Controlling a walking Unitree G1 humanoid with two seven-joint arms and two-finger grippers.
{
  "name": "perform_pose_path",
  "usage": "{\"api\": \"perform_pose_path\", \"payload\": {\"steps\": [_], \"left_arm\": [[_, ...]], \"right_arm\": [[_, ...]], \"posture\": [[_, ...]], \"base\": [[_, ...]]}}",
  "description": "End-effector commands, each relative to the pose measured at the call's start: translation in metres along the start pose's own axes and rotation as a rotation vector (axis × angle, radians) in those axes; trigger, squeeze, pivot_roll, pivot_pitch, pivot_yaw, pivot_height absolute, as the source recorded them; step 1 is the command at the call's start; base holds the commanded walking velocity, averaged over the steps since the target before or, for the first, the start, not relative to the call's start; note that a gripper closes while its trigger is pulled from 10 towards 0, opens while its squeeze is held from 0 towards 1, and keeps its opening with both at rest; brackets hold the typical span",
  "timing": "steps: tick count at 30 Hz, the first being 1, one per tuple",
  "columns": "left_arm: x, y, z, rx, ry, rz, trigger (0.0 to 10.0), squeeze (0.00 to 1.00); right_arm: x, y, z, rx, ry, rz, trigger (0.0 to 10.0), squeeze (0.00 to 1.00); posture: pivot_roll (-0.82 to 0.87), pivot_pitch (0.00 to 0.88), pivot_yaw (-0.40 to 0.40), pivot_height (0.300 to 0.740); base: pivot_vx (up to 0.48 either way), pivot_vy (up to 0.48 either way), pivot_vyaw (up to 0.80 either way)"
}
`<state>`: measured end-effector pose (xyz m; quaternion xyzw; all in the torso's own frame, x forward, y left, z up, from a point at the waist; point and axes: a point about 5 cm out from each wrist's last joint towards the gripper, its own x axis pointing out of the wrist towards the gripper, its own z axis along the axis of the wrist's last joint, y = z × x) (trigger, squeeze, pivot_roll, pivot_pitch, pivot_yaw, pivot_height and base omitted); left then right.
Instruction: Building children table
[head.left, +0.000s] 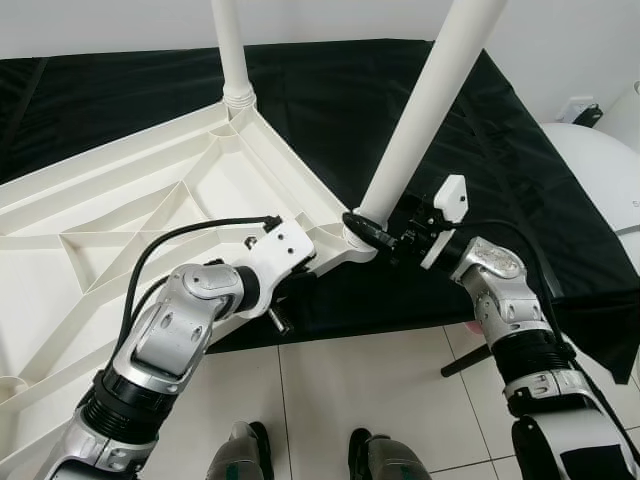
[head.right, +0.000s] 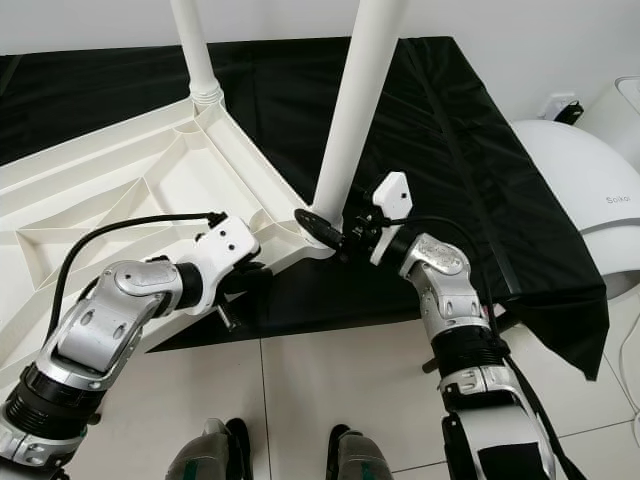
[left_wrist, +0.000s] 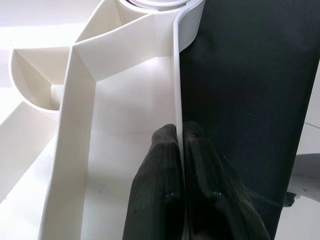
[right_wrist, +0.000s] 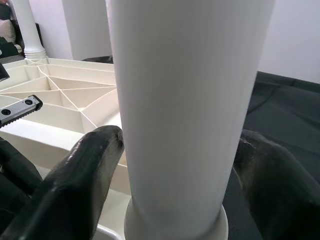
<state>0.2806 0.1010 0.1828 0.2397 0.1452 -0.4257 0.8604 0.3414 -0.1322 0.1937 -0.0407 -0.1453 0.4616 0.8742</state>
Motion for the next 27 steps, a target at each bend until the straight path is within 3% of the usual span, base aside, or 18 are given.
{"api": "perform_pose_path", "payload": {"steps": [1,2,3,4,13,14,15,17,18,25,26,27], "left_arm": [[-0.0038,0.0034,0.0033,0.017,-0.005,0.057,10.0,0.00],[-0.0038,0.0034,0.0033,0.017,-0.005,0.057,10.0,0.00],[-0.0038,0.0035,0.0034,0.017,-0.005,0.057,10.0,0.00],[-0.0038,0.0036,0.0035,0.018,-0.005,0.057,10.0,0.00],[-0.0039,0.0036,0.0041,0.017,-0.006,0.057,10.0,0.00],[-0.0040,0.0037,0.0041,0.017,-0.005,0.058,10.0,0.00],[-0.0042,0.0037,0.0040,0.016,-0.005,0.058,10.0,0.00],[-0.0042,0.0038,0.0040,0.016,-0.005,0.059,10.0,0.00],[-0.0042,0.0039,0.0039,0.016,-0.004,0.060,10.0,0.00],[-0.0046,0.0044,0.0041,0.015,-0.004,0.062,10.0,0.00],[-0.0047,0.0044,0.0041,0.014,-0.004,0.063,10.0,0.00],[-0.0048,0.0045,0.0041,0.014,-0.004,0.063,10.0,0.00]], "right_arm": [[-0.0024,-0.0020,-0.0004,-0.001,-0.006,-0.005,3.5,0.00],[-0.0024,-0.0020,-0.0004,-0.001,-0.006,-0.005,3.5,0.00],[-0.0023,-0.0021,-0.0004,-0.001,-0.007,-0.005,8.5,0.00],[-0.0019,-0.0019,-0.0008,-0.001,-0.008,-0.003,10.0,0.00],[-0.0014,-0.0013,-0.0014,0.000,-0.006,0.001,10.0,0.00],[-0.0014,-0.0011,-0.0015,0.002,-0.007,0.003,8.0,0.00],[-0.0012,-0.0008,-0.0017,0.005,-0.008,0.005,1.3,0.00],[-0.0011,-0.0007,-0.0018,0.007,-0.009,0.006,1.5,0.00],[-0.0008,-0.0003,-0.0020,0.008,-0.009,0.008,10.0,0.00],[0.0003,0.0010,-0.0028,0.020,-0.006,0.022,10.0,0.00],[0.0004,0.0011,-0.0029,0.024,-0.006,0.024,8.9,0.00],[0.0005,0.0012,-0.0030,0.026,-0.006,0.025,9.8,0.00]], "posture": [[-0.05,0.201,-0.004,0.740],[-0.05,0.201,-0.004,0.740],[-0.05,0.201,-0.004,0.740],[-0.05,0.201,-0.004,0.740],[-0.05,0.202,-0.005,0.740],[-0.05,0.203,-0.005,0.740],[-0.05,0.203,-0.005,0.740],[-0.05,0.203,-0.006,0.740],[-0.05,0.203,-0.006,0.740],[-0.05,0.203,-0.007,0.740],[-0.05,0.203,-0.007,0.740],[-0.05,0.203,-0.007,0.740]], "base": [[0.000,0.000,0.00],[0.000,0.000,0.00],[0.000,0.000,0.00],[0.000,0.000,0.00],[0.000,0.000,0.00],[0.000,0.000,0.00],[0.000,0.000,0.00],[0.000,0.000,0.00],[0.000,0.000,0.00],[0.000,0.000,0.00],[0.000,0.000,0.00],[0.000,0.000,0.00]]}}
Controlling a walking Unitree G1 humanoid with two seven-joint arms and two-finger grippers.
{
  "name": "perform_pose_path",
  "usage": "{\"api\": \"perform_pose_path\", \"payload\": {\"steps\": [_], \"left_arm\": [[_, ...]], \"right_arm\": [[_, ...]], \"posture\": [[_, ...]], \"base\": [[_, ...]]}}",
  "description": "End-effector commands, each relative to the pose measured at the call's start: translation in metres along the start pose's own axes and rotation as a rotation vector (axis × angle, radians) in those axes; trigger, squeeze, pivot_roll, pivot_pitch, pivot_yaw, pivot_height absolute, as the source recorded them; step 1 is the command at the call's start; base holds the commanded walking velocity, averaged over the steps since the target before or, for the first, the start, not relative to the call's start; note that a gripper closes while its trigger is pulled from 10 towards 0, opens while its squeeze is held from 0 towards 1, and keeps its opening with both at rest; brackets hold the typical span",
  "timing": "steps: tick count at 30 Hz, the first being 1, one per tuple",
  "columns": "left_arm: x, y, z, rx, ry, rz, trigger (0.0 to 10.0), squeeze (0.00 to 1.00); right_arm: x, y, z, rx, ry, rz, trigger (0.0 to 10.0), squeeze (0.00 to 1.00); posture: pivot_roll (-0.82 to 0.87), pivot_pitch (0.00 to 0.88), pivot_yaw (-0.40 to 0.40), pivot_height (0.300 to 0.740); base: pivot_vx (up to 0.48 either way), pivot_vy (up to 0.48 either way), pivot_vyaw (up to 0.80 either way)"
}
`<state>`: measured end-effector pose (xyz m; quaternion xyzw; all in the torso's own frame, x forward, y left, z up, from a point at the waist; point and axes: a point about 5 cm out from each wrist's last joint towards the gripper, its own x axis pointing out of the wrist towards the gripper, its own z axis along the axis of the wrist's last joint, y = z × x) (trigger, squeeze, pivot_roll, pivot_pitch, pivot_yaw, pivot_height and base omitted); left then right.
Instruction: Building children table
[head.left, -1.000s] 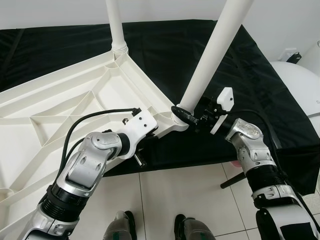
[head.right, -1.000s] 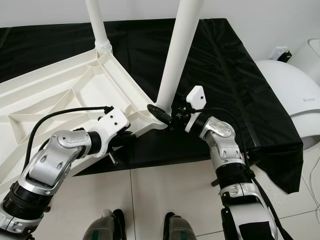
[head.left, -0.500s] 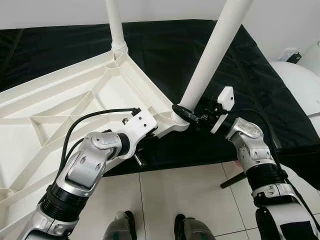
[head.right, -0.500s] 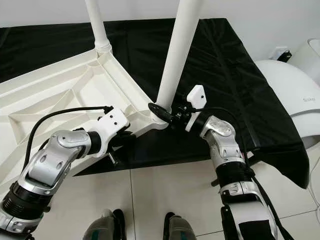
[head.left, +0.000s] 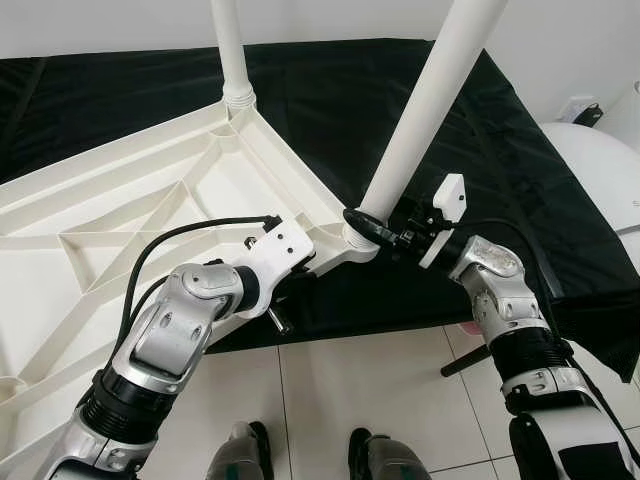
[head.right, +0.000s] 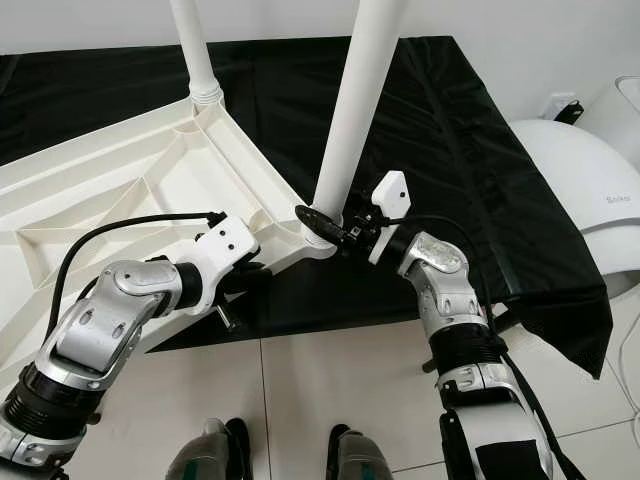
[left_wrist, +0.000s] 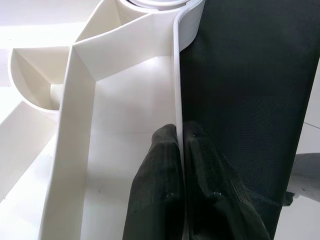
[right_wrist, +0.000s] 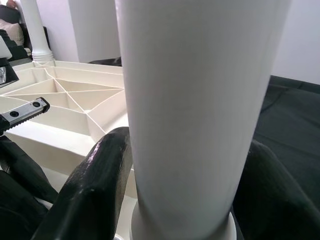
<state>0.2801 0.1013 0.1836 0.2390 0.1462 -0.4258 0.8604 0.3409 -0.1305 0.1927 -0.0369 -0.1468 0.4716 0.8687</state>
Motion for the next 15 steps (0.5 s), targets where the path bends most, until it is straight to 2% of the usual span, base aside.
{"api": "perform_pose_path", "payload": {"steps": [1,2,3,6,7,8,9,10,11,15], "left_arm": [[-0.0040,0.0045,0.0036,0.016,-0.006,0.064,10.0,0.00],[-0.0041,0.0044,0.0035,0.015,-0.005,0.065,10.0,0.00],[-0.0042,0.0044,0.0035,0.015,-0.006,0.065,10.0,0.00],[-0.0042,0.0045,0.0036,0.014,-0.006,0.065,10.0,0.00],[-0.0041,0.0045,0.0037,0.014,-0.007,0.065,10.0,0.00],[-0.0041,0.0045,0.0038,0.015,-0.007,0.065,10.0,0.00],[-0.0041,0.0046,0.0039,0.015,-0.007,0.065,10.0,0.00],[-0.0041,0.0046,0.0039,0.015,-0.007,0.065,10.0,0.00],[-0.0040,0.0046,0.0040,0.015,-0.008,0.065,10.0,0.00],[-0.0039,0.0042,0.0047,0.016,-0.010,0.066,10.0,0.00]], "right_arm": [[-0.0005,-0.0004,-0.0021,0.018,0.003,0.003,9.8,0.00],[-0.0005,0.0000,-0.0021,0.021,0.004,0.007,5.2,0.00],[-0.0005,0.0000,-0.0021,0.022,0.005,0.007,10.0,0.00],[-0.0004,-0.0001,-0.0020,0.025,0.005,0.008,10.0,0.00],[-0.0003,0.0000,-0.0020,0.026,0.005,0.010,4.0,0.00],[-0.0002,0.0000,-0.0020,0.027,0.006,0.012,4.0,0.00],[-0.0001,0.0000,-0.0019,0.026,0.007,0.012,7.1,0.00],[-0.0001,0.0000,-0.0019,0.026,0.007,0.012,7.1,0.00],[0.0000,-0.0001,-0.0019,0.026,0.007,0.013,10.0,0.00],[0.0001,0.0005,-0.0016,0.022,0.009,0.022,10.0,0.00]], "posture": [[-0.05,0.203,-0.007,0.740],[-0.05,0.202,-0.008,0.740],[-0.05,0.202,-0.008,0.740],[-0.05,0.202,-0.008,0.740],[-0.05,0.202,-0.008,0.740],[-0.05,0.202,-0.008,0.740],[-0.05,0.202,-0.008,0.740],[-0.05,0.202,-0.008,0.740],[-0.05,0.202,-0.008,0.740],[-0.05,0.197,-0.012,0.740]], "base": [[0.000,0.000,0.00],[0.000,0.000,0.00],[0.000,0.000,0.00],[0.000,0.000,0.00],[0.000,0.000,0.00],[0.000,0.000,0.00],[0.000,0.000,0.00],[0.000,0.000,0.00],[0.000,0.000,0.00],[0.000,0.000,0.00]]}}
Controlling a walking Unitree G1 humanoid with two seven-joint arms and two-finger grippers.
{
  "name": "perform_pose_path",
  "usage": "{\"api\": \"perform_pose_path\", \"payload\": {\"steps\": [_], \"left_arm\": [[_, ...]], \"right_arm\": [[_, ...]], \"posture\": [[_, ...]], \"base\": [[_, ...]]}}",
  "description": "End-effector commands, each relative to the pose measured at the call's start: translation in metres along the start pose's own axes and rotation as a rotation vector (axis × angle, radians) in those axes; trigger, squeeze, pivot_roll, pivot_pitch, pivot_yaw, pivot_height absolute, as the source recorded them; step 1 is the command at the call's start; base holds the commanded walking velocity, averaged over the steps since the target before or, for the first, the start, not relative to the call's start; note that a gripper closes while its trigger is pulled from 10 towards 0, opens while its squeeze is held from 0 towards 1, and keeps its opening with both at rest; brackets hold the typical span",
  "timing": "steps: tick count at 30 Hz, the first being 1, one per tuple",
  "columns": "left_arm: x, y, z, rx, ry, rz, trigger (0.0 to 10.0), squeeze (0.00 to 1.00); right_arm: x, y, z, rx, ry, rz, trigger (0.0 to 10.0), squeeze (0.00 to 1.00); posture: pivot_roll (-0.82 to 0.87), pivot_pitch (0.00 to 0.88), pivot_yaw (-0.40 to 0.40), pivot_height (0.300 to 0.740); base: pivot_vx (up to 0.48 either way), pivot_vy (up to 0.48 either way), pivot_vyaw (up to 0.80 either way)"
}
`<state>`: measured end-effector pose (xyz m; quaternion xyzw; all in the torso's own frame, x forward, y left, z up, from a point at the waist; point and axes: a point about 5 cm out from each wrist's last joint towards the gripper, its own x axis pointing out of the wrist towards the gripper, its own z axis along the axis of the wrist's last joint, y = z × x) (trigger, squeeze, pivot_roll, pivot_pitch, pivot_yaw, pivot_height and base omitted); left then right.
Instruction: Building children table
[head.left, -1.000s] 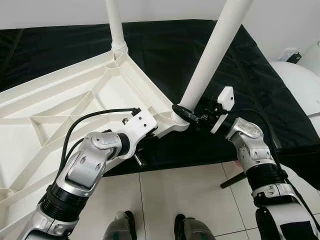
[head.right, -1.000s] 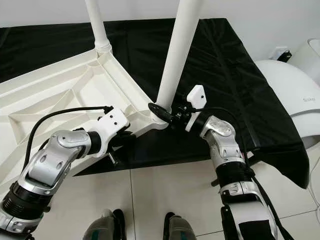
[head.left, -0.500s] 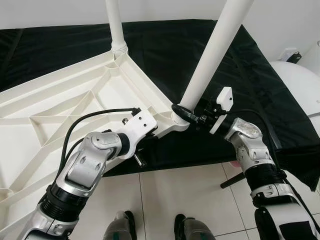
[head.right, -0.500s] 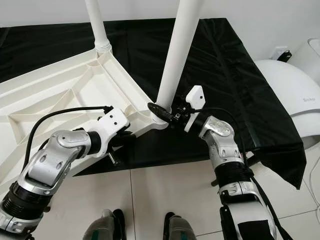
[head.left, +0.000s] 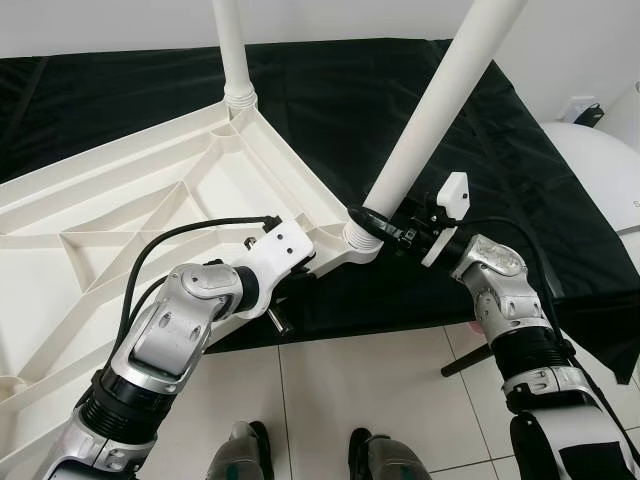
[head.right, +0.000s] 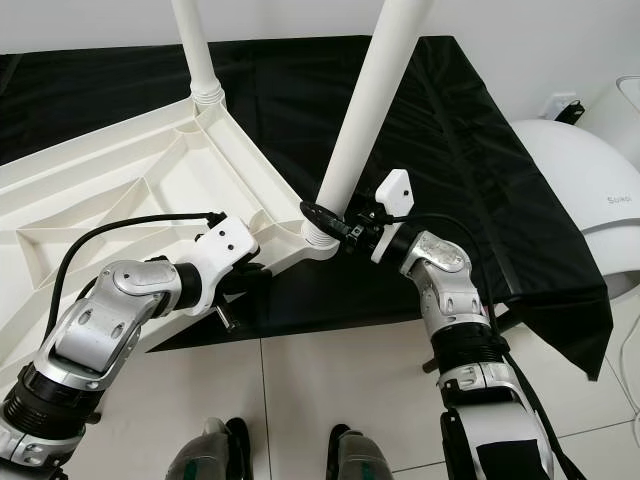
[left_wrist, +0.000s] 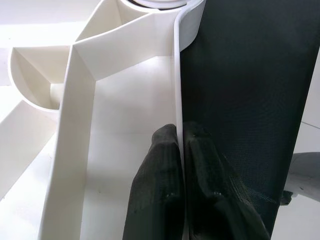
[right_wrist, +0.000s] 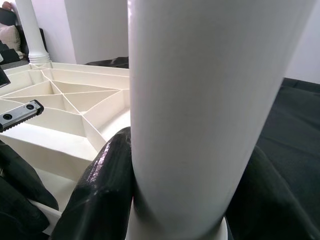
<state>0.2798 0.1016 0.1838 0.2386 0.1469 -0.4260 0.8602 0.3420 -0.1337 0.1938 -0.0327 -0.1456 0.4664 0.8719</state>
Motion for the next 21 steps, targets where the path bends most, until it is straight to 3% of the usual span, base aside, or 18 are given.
{"api": "perform_pose_path", "payload": {"steps": [1,21], "left_arm": [[-0.0034,0.0041,0.0048,0.017,-0.011,0.067,10.0,0.00],[-0.0032,0.0037,0.0060,0.010,-0.017,0.075,10.0,0.00]], "right_arm": [[0.0020,0.0033,-0.0026,0.015,0.010,0.035,10.0,0.00],[0.0064,0.0114,-0.0034,-0.040,0.056,0.117,10.0,0.00]], "posture": [[-0.05,0.197,-0.012,0.740],[-0.05,0.197,-0.023,0.740]], "base": [[0.000,0.000,0.00],[0.000,0.000,0.00]]}}
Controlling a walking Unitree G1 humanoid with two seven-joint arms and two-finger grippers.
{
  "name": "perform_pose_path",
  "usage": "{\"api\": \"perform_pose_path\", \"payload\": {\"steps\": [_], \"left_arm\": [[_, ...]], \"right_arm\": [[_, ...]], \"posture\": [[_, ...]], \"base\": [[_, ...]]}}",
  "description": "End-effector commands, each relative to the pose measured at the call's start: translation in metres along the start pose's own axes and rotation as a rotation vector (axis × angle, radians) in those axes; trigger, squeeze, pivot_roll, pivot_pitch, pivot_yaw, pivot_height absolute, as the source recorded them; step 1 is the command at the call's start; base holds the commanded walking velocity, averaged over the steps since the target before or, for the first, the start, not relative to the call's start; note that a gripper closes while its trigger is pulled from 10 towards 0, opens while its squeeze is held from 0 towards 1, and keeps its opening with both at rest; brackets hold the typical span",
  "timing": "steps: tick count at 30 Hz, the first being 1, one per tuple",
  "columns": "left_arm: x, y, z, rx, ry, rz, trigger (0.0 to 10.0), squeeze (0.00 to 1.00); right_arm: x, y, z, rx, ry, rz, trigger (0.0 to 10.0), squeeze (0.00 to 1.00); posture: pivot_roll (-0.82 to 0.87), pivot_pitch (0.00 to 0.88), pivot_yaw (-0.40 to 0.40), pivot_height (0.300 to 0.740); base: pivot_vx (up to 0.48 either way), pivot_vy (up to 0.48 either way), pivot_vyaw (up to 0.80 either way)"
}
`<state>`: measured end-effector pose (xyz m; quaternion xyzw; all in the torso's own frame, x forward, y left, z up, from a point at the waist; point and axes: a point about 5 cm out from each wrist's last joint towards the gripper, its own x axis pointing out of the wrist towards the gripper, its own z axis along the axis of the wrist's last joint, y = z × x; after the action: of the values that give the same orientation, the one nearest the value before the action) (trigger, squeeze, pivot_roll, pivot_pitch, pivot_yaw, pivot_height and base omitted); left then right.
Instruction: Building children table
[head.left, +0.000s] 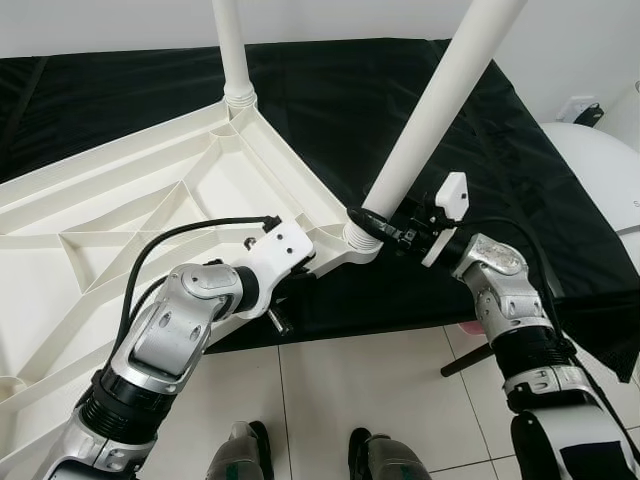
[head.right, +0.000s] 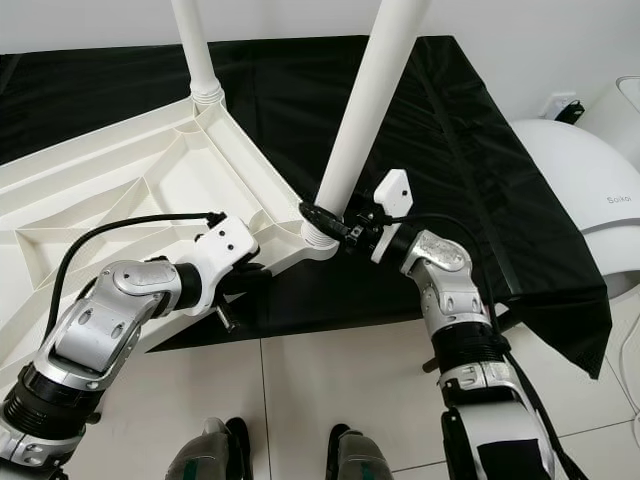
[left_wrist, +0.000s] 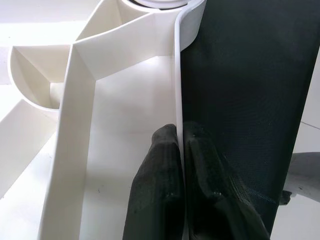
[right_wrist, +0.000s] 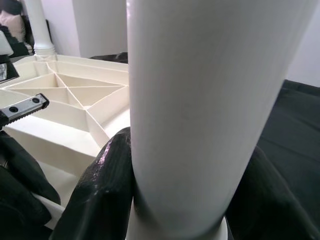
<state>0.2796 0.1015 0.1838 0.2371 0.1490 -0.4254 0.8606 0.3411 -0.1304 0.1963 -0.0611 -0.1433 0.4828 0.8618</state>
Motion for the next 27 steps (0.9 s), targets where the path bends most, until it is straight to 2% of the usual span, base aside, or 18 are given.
{"api": "perform_pose_path", "payload": {"steps": [1,13,27], "left_arm": [[-0.003,0.004,0.006,0.012,-0.021,0.074,10.0,0.00],[-0.005,0.004,0.006,0.008,-0.019,0.077,10.0,0.00],[-0.005,0.004,0.007,0.010,-0.019,0.071,10.0,0.00]], "right_arm": [[0.005,0.008,-0.004,-0.004,0.034,0.076,10.0,0.00],[0.004,0.012,-0.007,-0.004,0.045,0.092,10.0,0.00],[-0.006,0.009,-0.016,0.009,0.083,0.044,10.0,0.00]], "posture": [[-0.05,0.202,-0.025,0.740],[-0.05,0.209,-0.024,0.740],[-0.06,0.215,-0.015,0.740]], "base": [[0.000,0.000,0.00],[0.000,0.000,0.00],[0.000,0.000,0.00]]}}
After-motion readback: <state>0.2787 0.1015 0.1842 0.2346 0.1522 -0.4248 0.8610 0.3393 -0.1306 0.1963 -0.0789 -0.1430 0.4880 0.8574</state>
